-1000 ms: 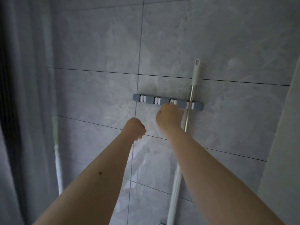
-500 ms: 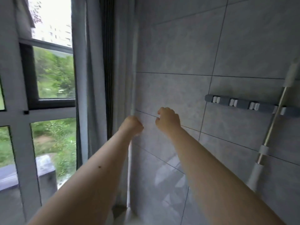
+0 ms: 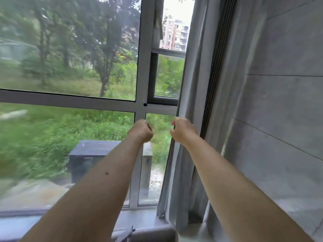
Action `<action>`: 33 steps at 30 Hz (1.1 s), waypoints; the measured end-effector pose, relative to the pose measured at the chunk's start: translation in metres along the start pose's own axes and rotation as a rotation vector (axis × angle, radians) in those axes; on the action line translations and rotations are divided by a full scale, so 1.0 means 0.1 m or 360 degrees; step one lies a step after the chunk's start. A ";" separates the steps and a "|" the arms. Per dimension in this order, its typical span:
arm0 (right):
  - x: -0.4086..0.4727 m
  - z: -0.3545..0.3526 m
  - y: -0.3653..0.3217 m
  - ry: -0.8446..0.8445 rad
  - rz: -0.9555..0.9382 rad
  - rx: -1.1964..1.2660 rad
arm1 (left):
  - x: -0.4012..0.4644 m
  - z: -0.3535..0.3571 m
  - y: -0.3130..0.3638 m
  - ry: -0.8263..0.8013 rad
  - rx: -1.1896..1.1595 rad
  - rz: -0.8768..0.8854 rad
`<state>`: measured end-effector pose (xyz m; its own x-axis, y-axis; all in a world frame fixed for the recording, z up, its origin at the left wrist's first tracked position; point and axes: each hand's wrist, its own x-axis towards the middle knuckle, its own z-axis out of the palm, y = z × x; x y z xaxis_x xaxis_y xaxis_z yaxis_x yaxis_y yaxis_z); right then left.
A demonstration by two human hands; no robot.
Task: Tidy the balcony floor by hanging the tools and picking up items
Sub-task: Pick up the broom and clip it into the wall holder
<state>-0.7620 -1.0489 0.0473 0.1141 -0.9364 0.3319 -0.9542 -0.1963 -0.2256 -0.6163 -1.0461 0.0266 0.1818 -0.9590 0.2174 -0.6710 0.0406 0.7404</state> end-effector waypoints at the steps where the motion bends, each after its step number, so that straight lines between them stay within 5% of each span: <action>1: -0.02 0.08 -0.12 -0.0038 -0.0054 0.0021 | -0.05 -0.09 -0.14 0.0024 0.0015 -0.0051; 13: -0.49 0.97 -2.01 -0.0393 -0.0635 0.0163 | -0.95 -1.52 -1.74 0.0441 0.0293 -0.0671; 33: -1.35 2.07 -4.76 -0.0654 -0.0975 0.0226 | -1.85 -3.40 -3.81 0.0507 0.0256 -0.0940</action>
<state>-0.2664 -0.8893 -0.0793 0.7338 -0.6753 0.0740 -0.6451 -0.7268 -0.2356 -0.1503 -0.7892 -0.0794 0.7356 -0.6774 0.0008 -0.4883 -0.5294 0.6938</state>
